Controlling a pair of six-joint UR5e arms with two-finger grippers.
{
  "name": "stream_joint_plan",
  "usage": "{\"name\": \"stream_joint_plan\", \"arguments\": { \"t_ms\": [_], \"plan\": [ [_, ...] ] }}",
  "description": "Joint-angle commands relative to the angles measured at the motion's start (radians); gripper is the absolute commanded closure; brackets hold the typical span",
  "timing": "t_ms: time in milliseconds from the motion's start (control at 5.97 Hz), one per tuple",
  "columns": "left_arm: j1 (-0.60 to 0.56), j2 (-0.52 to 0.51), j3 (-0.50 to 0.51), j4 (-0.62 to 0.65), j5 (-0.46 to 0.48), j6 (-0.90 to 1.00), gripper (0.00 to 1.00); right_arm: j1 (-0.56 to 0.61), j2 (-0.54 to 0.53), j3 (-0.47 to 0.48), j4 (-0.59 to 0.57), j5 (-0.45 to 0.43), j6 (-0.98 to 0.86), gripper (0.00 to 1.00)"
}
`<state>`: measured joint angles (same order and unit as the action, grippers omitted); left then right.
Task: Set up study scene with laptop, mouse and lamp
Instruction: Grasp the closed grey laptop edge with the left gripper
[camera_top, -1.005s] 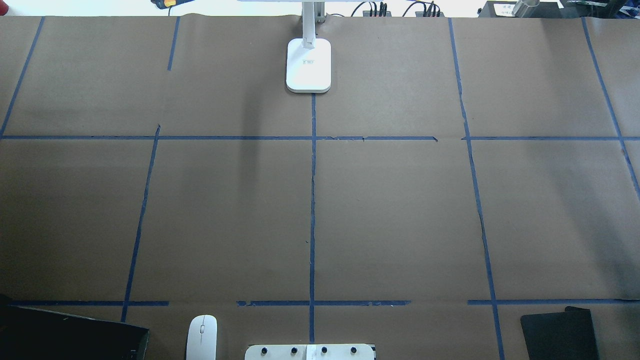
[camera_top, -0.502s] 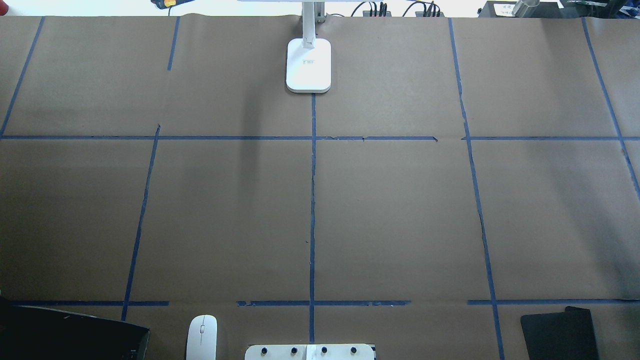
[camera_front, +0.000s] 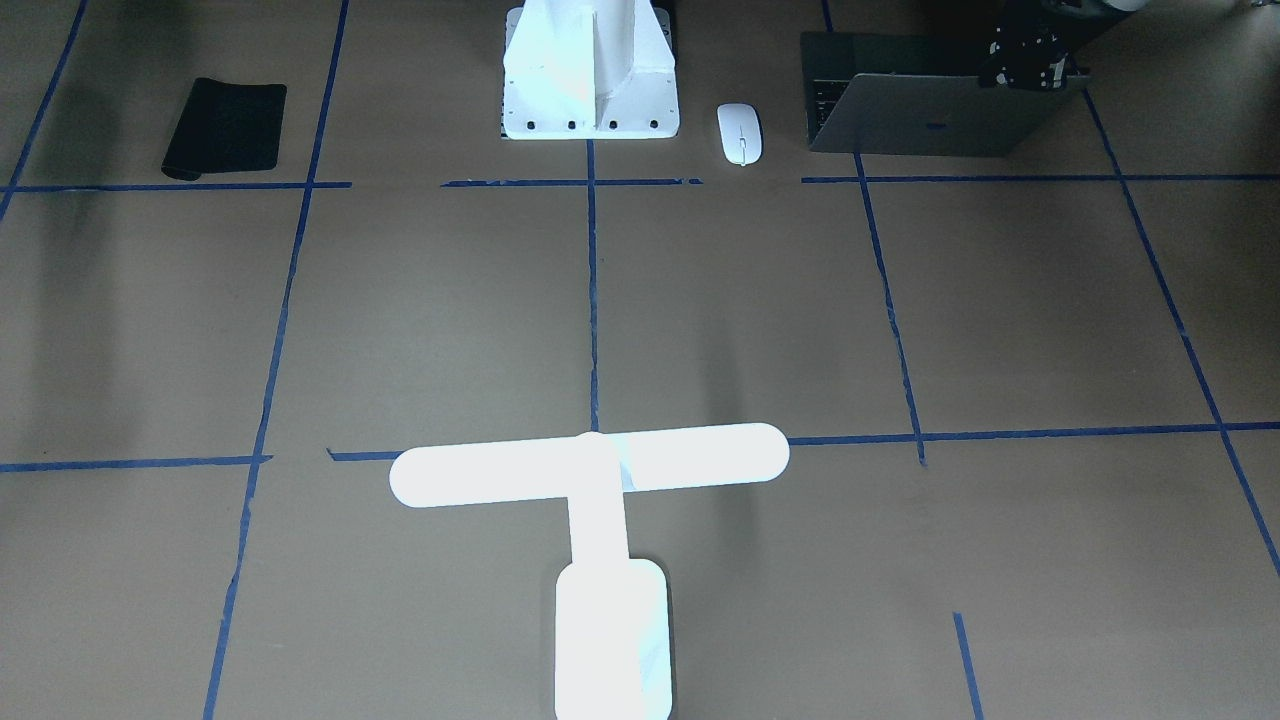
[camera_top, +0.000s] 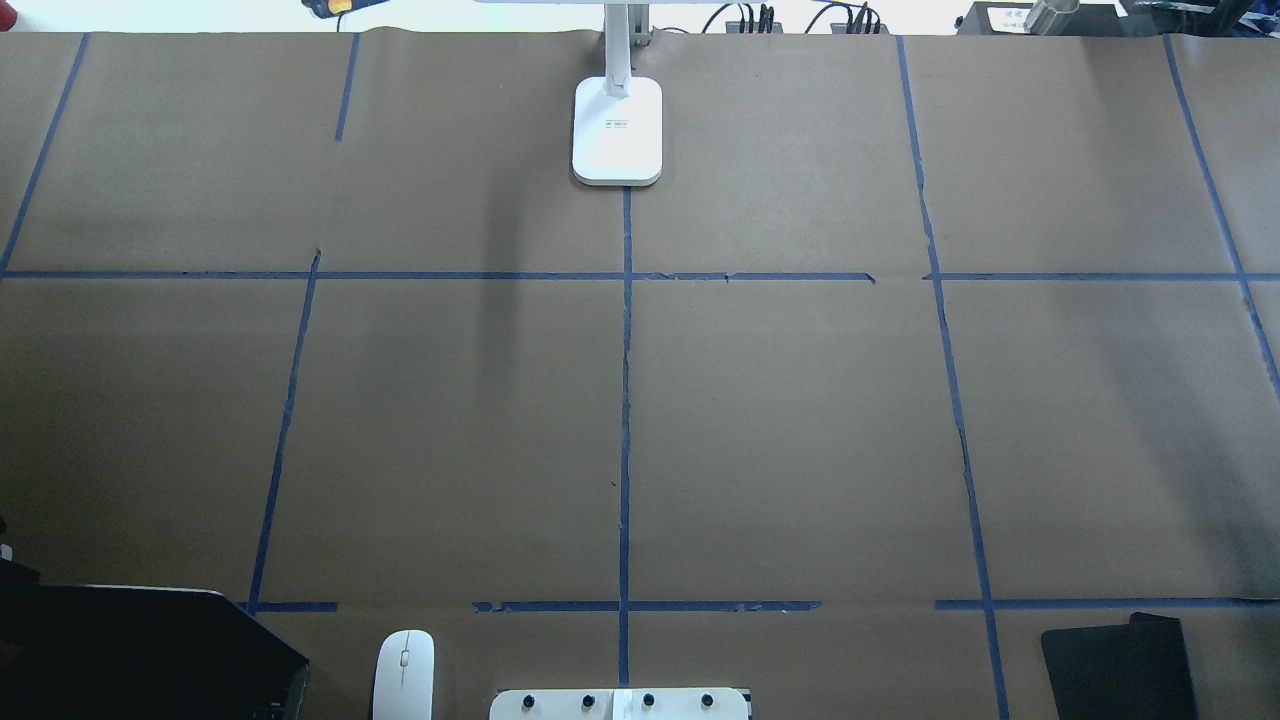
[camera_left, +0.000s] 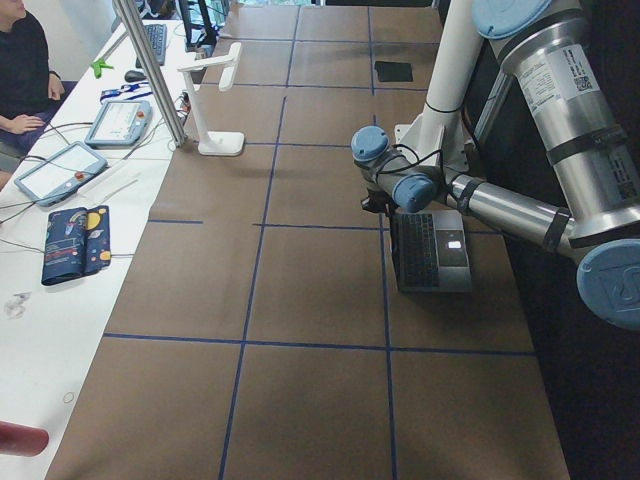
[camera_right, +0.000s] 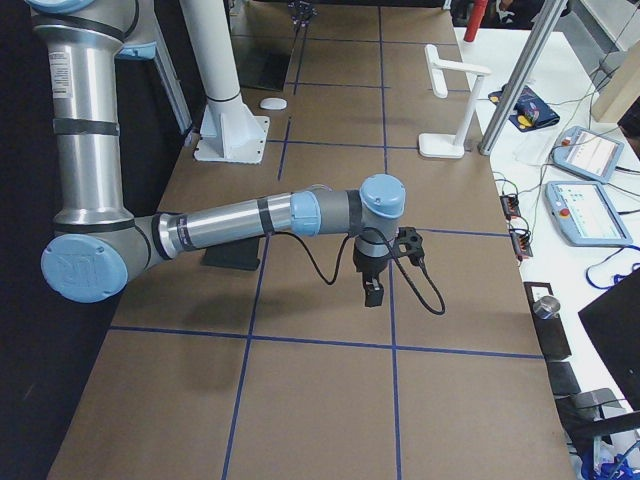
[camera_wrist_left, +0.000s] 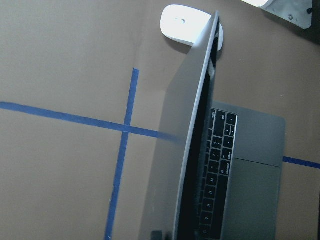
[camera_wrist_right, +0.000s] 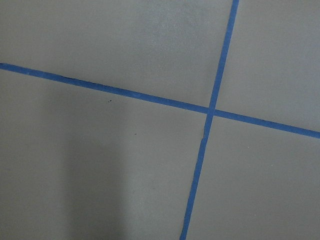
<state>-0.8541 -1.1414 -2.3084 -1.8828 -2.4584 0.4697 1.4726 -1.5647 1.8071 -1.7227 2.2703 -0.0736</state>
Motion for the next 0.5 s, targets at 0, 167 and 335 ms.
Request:
{"name": "stream_joint_plan", "arguments": {
  "t_ms": [0,167,335],
  "plan": [
    [-0.071,-0.015,-0.002,0.001,0.001,0.053,1.00,0.000,0.000,0.001,0.000,0.000,0.000,0.00],
    [-0.077,-0.015,0.001,0.001,0.019,0.091,1.00,0.000,0.000,0.001,0.000,0.000,0.000,0.00],
    [-0.074,-0.015,0.000,0.001,0.018,0.093,1.00,0.000,0.000,0.005,0.000,0.000,0.000,0.00]
  ]
}}
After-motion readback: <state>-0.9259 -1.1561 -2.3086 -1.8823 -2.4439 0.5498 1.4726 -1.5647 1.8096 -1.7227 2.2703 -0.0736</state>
